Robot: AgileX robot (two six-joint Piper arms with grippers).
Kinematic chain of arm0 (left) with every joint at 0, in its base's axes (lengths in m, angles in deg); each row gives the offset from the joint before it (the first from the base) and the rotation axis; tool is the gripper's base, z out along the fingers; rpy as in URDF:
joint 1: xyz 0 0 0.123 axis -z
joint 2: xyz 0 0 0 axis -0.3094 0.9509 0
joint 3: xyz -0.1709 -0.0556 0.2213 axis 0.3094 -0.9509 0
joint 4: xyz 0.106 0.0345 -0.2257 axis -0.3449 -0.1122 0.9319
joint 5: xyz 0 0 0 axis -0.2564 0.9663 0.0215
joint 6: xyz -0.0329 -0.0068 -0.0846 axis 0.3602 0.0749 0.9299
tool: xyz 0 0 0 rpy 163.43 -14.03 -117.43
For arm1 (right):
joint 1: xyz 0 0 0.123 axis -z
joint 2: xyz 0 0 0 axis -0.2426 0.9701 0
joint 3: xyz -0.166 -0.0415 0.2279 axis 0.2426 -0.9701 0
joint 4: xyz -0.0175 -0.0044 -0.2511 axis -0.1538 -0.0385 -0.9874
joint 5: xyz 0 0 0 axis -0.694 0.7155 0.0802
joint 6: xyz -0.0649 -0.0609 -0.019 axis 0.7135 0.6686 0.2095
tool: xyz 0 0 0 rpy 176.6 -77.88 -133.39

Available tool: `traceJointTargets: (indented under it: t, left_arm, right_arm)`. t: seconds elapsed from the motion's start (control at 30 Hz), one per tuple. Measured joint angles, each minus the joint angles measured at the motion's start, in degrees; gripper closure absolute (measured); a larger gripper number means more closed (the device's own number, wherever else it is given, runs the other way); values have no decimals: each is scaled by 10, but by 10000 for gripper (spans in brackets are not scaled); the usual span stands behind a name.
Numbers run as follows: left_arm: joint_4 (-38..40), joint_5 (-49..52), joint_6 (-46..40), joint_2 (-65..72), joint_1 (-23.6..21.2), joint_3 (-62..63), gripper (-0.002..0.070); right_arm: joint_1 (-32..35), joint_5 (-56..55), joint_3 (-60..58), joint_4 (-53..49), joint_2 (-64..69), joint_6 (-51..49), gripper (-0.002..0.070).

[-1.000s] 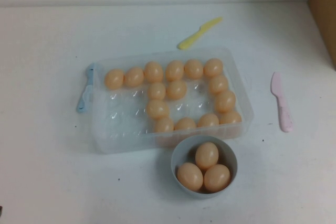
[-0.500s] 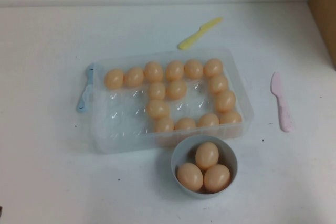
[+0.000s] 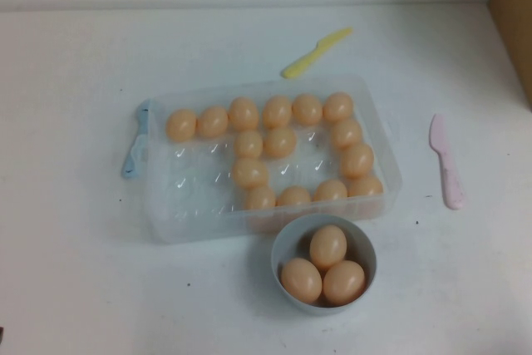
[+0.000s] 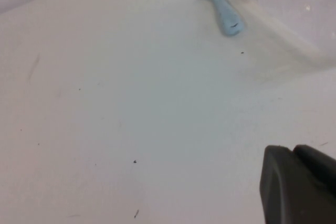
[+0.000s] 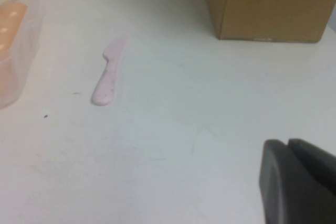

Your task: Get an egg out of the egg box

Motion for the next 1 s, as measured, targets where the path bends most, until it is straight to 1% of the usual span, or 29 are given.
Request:
traceJointTargets:
  t: [0.17,1.0]
  left_arm:
    - [0,0,0,0,0,0,679]
    - [0,0,0,0,0,0,679]
  right_arm:
    - [0,33,0,18,0,1,694]
    - [0,34,0,26,0,2,694]
